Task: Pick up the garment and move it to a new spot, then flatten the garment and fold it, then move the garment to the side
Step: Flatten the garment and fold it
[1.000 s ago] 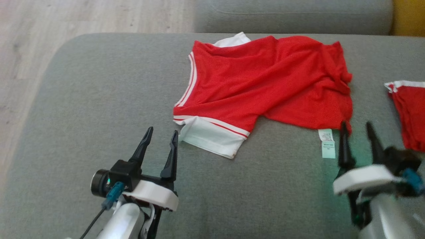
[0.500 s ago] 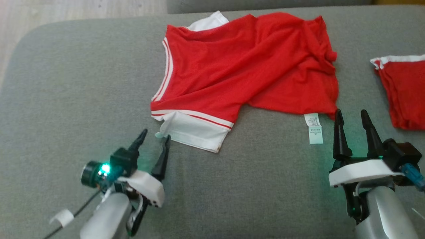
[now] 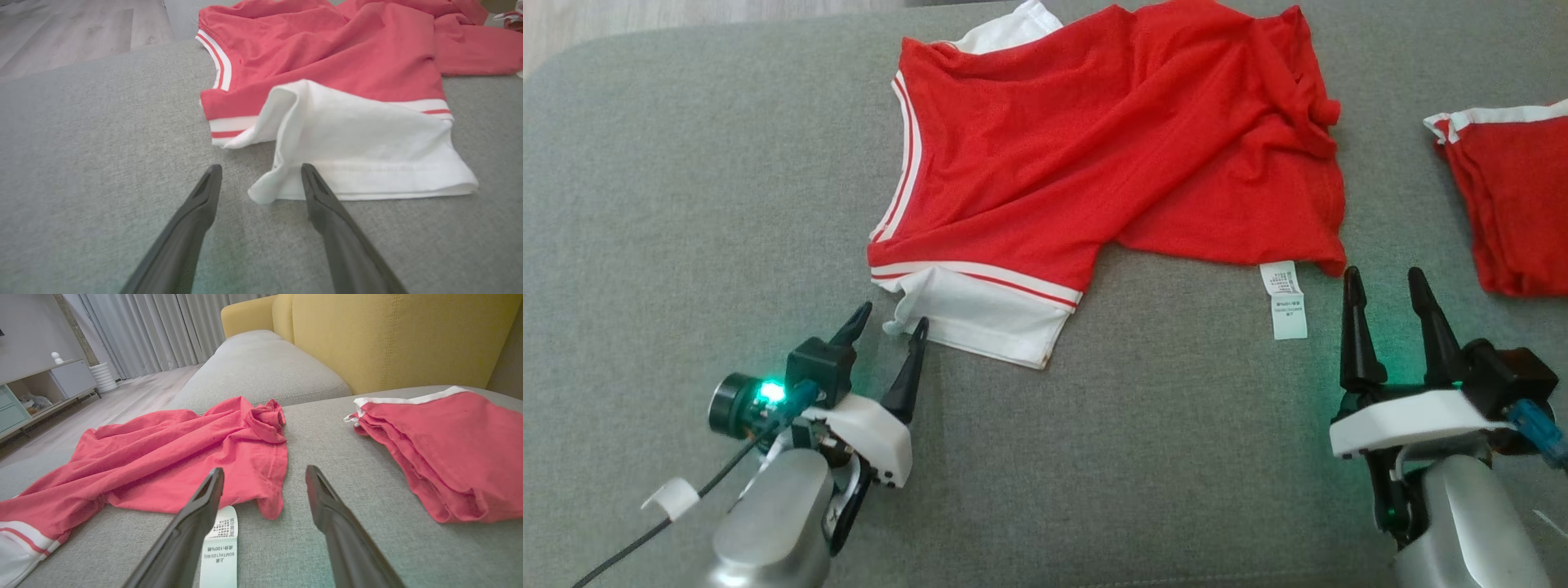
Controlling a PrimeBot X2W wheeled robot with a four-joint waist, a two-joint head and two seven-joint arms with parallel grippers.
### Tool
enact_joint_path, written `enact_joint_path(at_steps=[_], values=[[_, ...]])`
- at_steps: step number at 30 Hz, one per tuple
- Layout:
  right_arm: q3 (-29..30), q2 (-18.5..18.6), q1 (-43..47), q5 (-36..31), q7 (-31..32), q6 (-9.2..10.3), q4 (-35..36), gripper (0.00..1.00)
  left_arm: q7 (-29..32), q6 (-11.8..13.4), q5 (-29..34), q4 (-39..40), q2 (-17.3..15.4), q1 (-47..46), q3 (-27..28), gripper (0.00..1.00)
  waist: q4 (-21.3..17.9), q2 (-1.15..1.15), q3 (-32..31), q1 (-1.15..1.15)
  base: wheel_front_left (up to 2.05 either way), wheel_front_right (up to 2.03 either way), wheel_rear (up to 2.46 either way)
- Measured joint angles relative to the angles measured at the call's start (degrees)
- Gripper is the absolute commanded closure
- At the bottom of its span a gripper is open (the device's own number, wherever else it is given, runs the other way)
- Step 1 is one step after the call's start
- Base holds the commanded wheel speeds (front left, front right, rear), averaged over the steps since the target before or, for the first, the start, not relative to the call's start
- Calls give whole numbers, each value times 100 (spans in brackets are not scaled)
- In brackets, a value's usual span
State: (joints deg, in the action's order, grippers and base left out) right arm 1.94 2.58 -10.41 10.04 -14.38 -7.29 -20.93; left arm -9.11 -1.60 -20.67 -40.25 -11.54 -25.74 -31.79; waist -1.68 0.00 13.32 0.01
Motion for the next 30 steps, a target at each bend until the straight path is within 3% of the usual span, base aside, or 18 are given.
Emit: enact_joint_path(at_steps=[1,2,3,4,5,15,20,30], values=[[3,0,-9,0,0,0,-1,0,-4,-1,0,-26,5,-36,-5,0,-2,0,12,0,0,0,0],[5,0,-23,0,0,0,-2,0,-10,-21,0,-54,12,-69,-16,20,-3,0,24,0,0,0,0],[5,0,-44,0,0,0,-8,0,-19,-46,0,-88,23,-101,-31,56,-4,0,34,0,0,0,0],[7,0,-73,0,0,0,-12,0,-59,-62,0,-125,42,-121,-40,84,-4,0,44,0,0,0,0],[7,0,-92,0,0,0,-12,0,-63,-79,0,-163,65,-132,-52,100,-2,0,51,0,0,0,0],[237,1,-97,-93,93,0,-421,0,-380,-83,-62,-101,186,-132,-110,100,156,0,-112,0,0,0,0],[520,1,-231,439,314,0,-1031,0,-468,-73,-259,487,269,-42,59,100,376,0,-245,-1,0,0,0],[939,0,-742,285,303,0,-1958,0,-516,279,-253,1796,211,592,320,100,844,0,-461,-1,0,0,0]])
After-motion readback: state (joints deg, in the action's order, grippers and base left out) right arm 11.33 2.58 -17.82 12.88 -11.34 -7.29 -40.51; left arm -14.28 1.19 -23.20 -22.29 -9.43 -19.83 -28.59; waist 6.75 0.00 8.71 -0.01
